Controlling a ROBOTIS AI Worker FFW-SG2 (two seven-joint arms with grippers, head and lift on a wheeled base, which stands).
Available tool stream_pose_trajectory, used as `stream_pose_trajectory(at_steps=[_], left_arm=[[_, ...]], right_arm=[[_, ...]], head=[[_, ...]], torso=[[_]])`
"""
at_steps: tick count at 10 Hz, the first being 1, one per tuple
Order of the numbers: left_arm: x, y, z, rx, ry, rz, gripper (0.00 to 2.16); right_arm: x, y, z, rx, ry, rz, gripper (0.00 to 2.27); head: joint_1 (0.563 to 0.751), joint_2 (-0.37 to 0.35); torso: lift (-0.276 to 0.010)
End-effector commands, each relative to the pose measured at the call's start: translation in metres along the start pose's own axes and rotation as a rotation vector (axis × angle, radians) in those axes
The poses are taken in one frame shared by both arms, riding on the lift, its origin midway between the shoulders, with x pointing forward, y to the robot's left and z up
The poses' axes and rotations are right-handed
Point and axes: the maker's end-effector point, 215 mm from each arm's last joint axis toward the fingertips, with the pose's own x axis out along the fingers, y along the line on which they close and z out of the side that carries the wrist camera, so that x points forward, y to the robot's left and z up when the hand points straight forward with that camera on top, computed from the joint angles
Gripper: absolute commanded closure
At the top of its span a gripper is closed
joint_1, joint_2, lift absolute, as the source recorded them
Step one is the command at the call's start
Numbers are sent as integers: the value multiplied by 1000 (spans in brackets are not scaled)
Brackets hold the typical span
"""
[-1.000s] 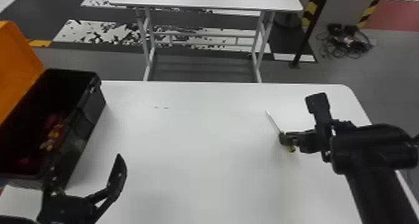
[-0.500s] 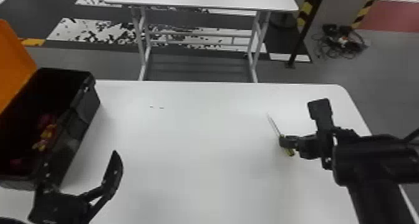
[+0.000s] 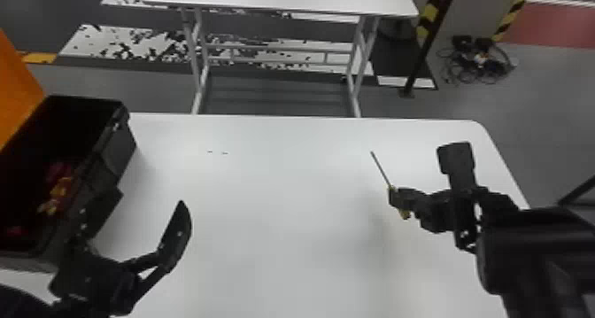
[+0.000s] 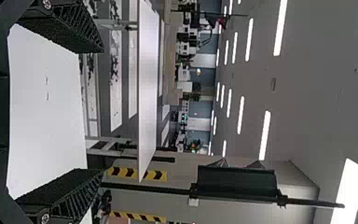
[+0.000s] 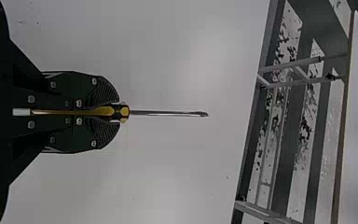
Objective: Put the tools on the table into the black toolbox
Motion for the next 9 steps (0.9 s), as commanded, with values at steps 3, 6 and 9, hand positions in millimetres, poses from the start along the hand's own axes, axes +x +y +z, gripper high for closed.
stream_pose_trajectory(at_steps=[3, 6, 9], left_arm=[[25, -37, -8, -72, 50, -103, 76], [46, -62, -19, -174, 101, -175, 76], [69, -80, -29, -325, 181, -252, 80]], right_arm=[[-28, 47, 23, -72, -140, 72, 2240], [-43, 79, 30, -117, -214, 123, 2240], [-55, 114, 48, -190, -314, 187, 2240]], head=[[695, -103], [695, -101], [695, -100]], torso=[[-75], [-75], [-75]])
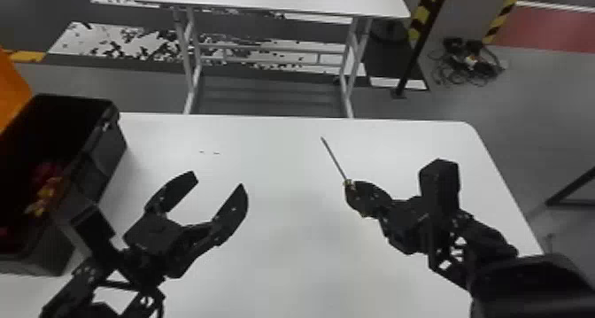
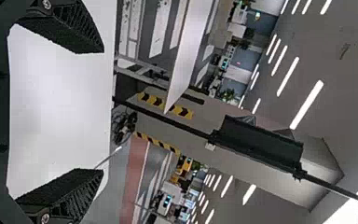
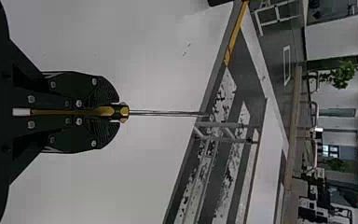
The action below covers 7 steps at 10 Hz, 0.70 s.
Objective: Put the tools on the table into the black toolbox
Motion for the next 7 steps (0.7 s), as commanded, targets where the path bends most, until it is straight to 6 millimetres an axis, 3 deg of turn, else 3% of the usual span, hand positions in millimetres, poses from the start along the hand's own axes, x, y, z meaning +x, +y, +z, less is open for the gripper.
stream_pose_trajectory(at_steps=[1, 3, 7], left_arm=[[13, -5, -4, -69, 35, -29, 80], [27, -10, 1, -143, 41, -62, 76], [57, -9, -7, -277, 72, -107, 76]], right_arm=[[0, 16, 16, -32, -65, 35, 2240], [1, 37, 33, -77, -126, 80, 2240], [6, 70, 40, -99, -147, 157, 2240]], head=[[695, -92], [695, -76], [695, -47]], torso=[[-75], [-75], [-75]])
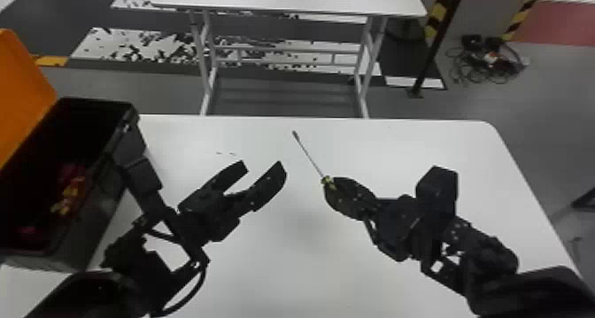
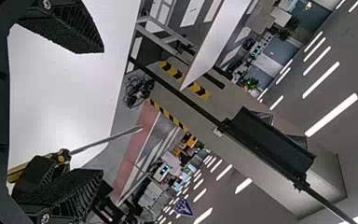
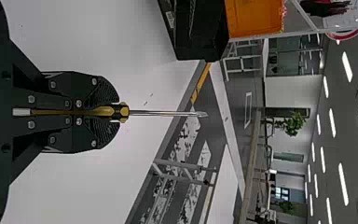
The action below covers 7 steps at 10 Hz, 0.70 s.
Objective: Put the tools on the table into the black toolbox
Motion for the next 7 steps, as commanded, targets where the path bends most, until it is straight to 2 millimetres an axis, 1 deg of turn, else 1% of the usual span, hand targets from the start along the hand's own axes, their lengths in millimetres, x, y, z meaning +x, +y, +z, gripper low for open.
stream_pose_trajectory(at_steps=[1, 3, 4, 6, 7], left_arm=[[11, 3, -3, -47, 11, -15, 76], [26, 5, -10, -90, 25, -27, 76], [32, 2, -11, -104, 27, -37, 80], [42, -6, -13, -124, 29, -60, 80], [42, -5, -15, -125, 35, -50, 90]], right_arm=[[3, 11, 0, -1, 1, 29, 2240], [9, 27, 2, 1, -4, 65, 2240], [12, 36, 3, -2, -5, 81, 2240], [15, 45, 5, -8, -7, 98, 2240], [16, 47, 5, -8, -6, 101, 2240]], head=[[695, -43], [695, -36], [695, -33], [695, -29], [695, -29]], torso=[[-75], [-75], [-75], [-75], [-75]])
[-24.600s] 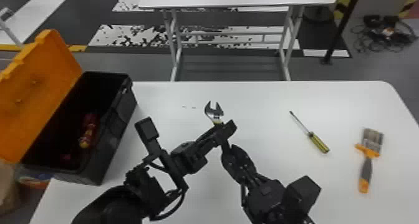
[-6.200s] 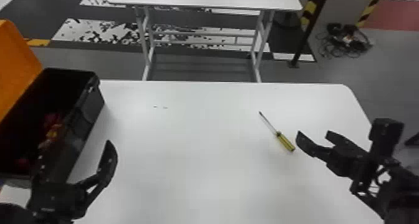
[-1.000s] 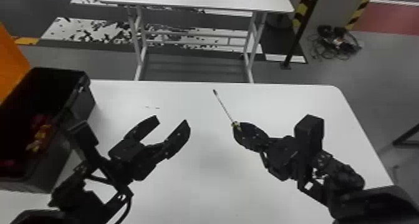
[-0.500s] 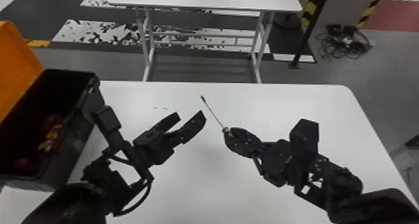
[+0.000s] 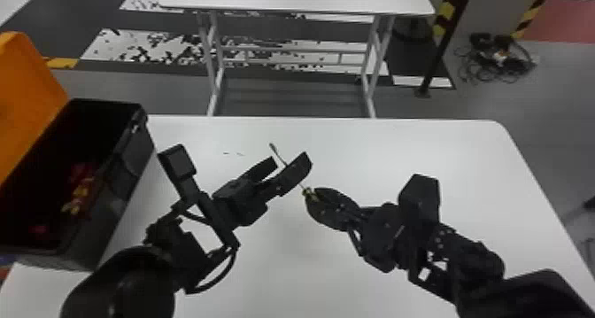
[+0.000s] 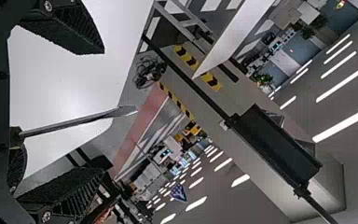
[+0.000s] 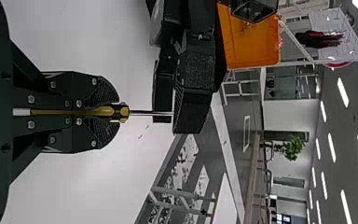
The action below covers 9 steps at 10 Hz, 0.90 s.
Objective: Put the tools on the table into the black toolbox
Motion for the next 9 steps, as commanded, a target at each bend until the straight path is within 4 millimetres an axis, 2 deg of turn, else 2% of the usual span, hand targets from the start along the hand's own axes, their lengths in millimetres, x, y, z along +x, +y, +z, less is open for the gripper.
stream_pose_trajectory(at_steps=[1, 3, 4, 6, 7, 9], left_arm=[[1, -1, -3, -3, 9, 0, 147], [0, -2, -3, 1, 12, -8, 319], [0, -5, -3, 5, 13, -25, 569], [-2, -6, -2, 4, 11, -40, 1686], [-2, -6, -13, -10, 52, -38, 2125], [-4, -5, -14, -24, 53, -43, 2135]], right_arm=[[1, 2, 1, 0, -2, 3, 2243], [1, 2, 0, 2, 1, 3, 2240], [0, 0, 0, 2, 1, -1, 2240], [0, 0, 0, 3, 1, -2, 2243], [0, -1, 0, 4, 0, -3, 2240], [-1, -2, 0, 10, -1, -5, 2240]], head=[[695, -29], [695, -30], [695, -31], [695, -35], [695, -35], [695, -39]], torso=[[-75], [-75], [-75], [-75], [-75], [-75]])
